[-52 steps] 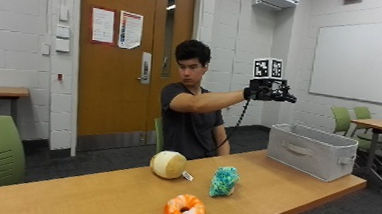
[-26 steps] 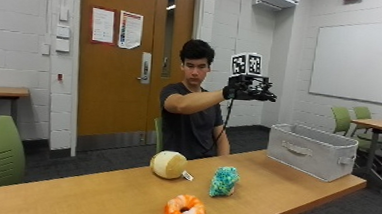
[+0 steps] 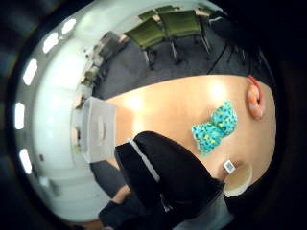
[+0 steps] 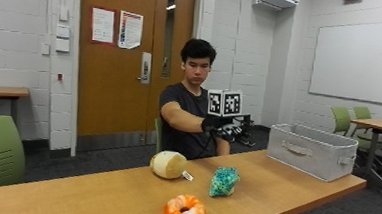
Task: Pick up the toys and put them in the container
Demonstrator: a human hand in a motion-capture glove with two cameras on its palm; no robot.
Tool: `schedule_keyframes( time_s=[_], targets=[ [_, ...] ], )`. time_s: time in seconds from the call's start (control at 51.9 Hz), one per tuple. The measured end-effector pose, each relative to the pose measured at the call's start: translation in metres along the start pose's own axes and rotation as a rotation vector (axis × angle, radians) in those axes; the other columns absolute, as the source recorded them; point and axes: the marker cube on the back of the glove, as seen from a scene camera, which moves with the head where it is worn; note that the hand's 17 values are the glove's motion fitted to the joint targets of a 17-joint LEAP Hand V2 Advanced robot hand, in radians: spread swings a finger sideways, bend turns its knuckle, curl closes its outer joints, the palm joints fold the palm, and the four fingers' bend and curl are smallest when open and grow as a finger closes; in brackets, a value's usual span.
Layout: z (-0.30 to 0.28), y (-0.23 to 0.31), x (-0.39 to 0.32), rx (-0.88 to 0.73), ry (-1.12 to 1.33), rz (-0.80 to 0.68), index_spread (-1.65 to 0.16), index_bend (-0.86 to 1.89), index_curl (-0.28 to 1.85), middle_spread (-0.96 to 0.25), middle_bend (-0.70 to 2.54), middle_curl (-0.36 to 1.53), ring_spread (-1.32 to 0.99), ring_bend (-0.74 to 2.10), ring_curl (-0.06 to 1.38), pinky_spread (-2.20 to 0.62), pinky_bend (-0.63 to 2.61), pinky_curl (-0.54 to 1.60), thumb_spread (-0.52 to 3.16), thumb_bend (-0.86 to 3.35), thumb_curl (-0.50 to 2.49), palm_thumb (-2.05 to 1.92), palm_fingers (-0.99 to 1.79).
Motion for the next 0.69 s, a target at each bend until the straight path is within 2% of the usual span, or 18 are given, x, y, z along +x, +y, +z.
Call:
schedule_keyframes(
  time_s=[0.539,0.636,0.693],
  targets=[
    [0.144,-0.004,0.032,-0.14,-0.029,0.077,-0.31,0.22,0.45,-0.2,0.22,0.38,-0.43,0.17,0.21,-0.16,0.37,0.35,1.08,-0.07,0.09,-0.09,0.09],
    [0.15,-0.001,0.034,-0.111,-0.084,0.096,-0.35,0.4,0.5,-0.21,0.13,0.35,-0.43,0.14,0.2,-0.13,0.4,0.36,1.09,-0.04,0.11,-0.04,0.13],
    [0.151,0.0,0.034,-0.104,-0.093,0.095,-0.36,0.63,0.56,-0.21,0.08,0.32,-0.43,0.12,0.17,-0.13,0.45,0.37,1.11,-0.01,0.14,0.01,0.23]
  ],
)
